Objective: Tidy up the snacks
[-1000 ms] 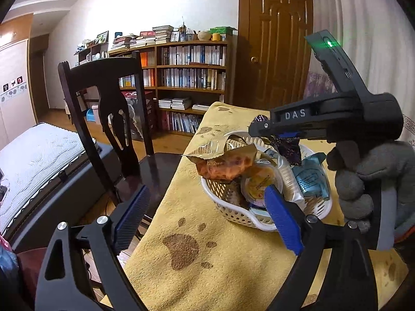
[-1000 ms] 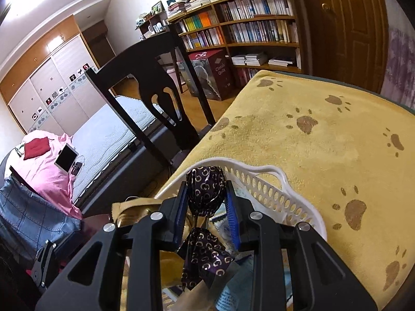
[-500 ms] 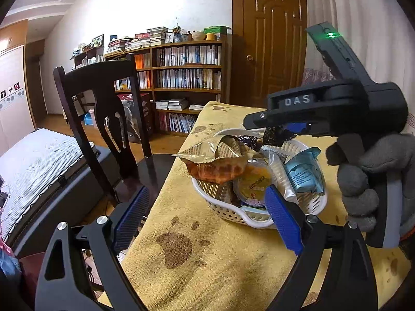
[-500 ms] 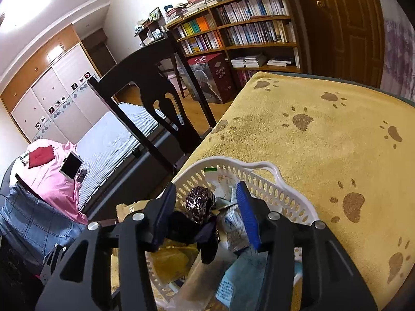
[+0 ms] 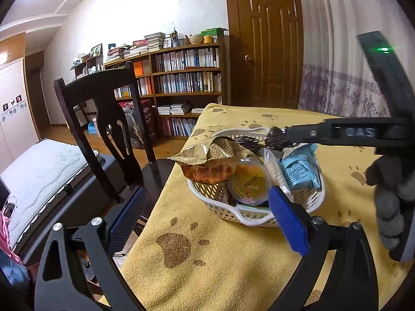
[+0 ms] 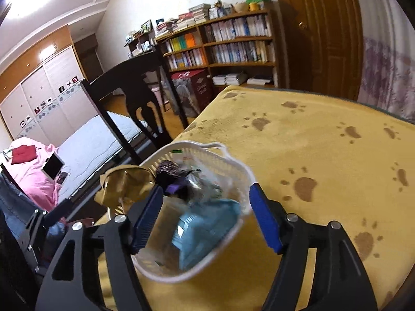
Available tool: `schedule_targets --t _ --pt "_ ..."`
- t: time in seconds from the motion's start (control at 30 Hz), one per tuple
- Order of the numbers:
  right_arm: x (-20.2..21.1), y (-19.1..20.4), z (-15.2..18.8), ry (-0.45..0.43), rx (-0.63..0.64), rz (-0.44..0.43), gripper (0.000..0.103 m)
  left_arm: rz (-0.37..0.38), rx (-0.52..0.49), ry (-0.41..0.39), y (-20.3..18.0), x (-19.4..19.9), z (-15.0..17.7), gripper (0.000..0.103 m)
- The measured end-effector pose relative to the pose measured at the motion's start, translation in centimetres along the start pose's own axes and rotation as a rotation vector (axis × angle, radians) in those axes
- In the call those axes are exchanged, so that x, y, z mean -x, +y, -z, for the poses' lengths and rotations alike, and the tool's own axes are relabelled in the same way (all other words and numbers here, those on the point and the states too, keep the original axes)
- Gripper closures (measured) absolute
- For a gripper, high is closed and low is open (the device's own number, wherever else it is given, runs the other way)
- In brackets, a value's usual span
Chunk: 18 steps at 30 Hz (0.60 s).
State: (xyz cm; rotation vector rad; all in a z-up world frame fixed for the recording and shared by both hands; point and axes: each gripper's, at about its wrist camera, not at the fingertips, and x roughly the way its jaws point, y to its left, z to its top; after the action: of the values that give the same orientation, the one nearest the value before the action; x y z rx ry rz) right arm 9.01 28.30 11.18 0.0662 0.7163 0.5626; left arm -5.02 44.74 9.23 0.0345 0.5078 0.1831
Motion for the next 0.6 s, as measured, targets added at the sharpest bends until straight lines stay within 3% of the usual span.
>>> schedule_targets --t 0.2,0.6 --pt "2.3 -1.0 1.6 -0.027 -0.013 0.005 0.032 -0.016 -0.023 -0.005 -0.6 0.4 0.0 0.006" --pt "4.3 -0.7 5.5 -0.036 0.058 0.080 0.016 -0.076 -0.076 -0.006 -2.0 0.9 0.3 0.003"
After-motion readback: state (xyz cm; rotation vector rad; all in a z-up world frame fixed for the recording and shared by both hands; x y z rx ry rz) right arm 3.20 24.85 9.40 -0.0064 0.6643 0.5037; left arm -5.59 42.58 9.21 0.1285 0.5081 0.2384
